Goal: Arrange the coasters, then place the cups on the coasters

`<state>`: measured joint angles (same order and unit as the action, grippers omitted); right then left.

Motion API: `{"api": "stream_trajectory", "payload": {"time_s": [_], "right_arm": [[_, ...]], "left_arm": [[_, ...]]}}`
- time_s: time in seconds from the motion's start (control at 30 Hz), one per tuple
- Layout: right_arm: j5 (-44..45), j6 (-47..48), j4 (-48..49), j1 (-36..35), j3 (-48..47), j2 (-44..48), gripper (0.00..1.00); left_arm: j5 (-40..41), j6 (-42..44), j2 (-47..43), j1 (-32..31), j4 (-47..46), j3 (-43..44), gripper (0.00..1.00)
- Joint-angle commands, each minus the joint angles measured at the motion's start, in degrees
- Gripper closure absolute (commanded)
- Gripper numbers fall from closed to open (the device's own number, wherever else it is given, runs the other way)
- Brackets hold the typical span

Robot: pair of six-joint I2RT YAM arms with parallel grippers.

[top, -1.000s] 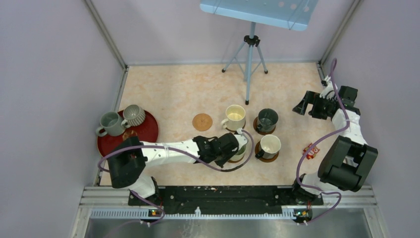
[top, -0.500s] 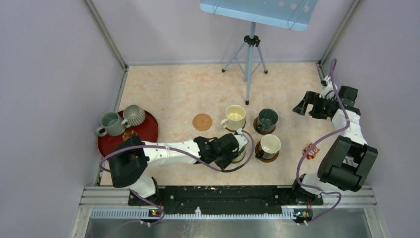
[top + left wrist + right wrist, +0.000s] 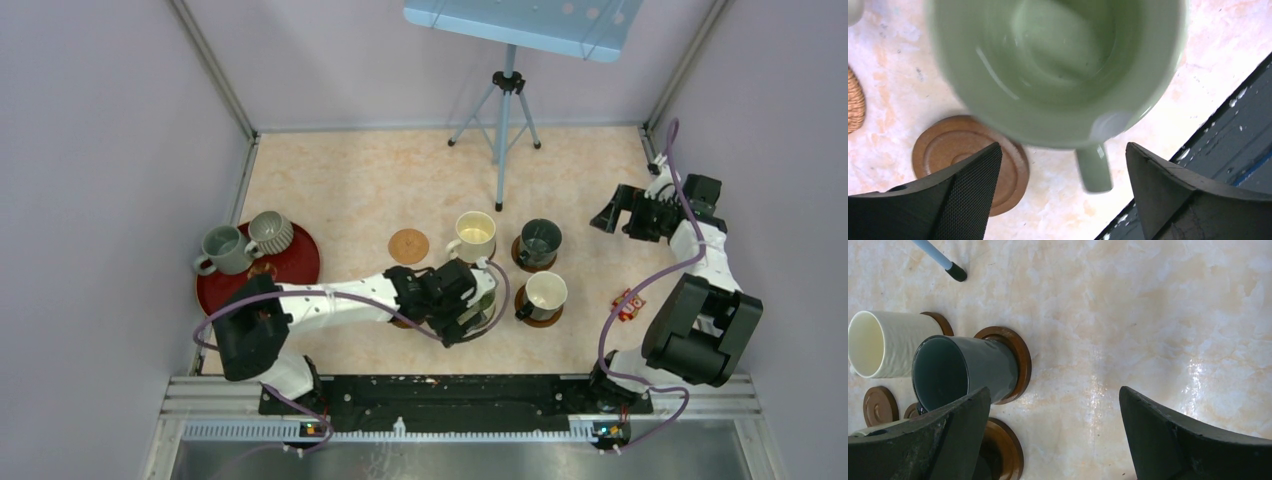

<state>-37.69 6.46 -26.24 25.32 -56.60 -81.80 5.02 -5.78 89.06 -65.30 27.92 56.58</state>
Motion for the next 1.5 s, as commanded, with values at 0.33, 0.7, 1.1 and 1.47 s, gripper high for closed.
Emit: {"api": "stream_trajectory", "payload": {"time_s": [0.33,0.7,1.1,1.47], "right_arm": [[-2.16,1.28,0.58,0.73,-0.92,-0.11,0.01],[-5.89,0.23,-0.54,0.44,-3.85,-1.55,0.01],[-4.70,1.45,-7.43,-8.24,-17.70,-5.21,0.01],[-5.86,2.81,-8.07,-9.42,-16.69,-6.11,0.01]], "left_arm": [[-26.70,10.57,-14.50,18.68,8.24,4.11,0.01],[-33.62,14.47,-14.91,37.66,10.40,14.21,0.01],[-35.36,28.69,-15.99,64.29,21.85,17.69,0.01],[-30.04,47.98,-16.10,87.28,27.86,12.95,0.01]]}}
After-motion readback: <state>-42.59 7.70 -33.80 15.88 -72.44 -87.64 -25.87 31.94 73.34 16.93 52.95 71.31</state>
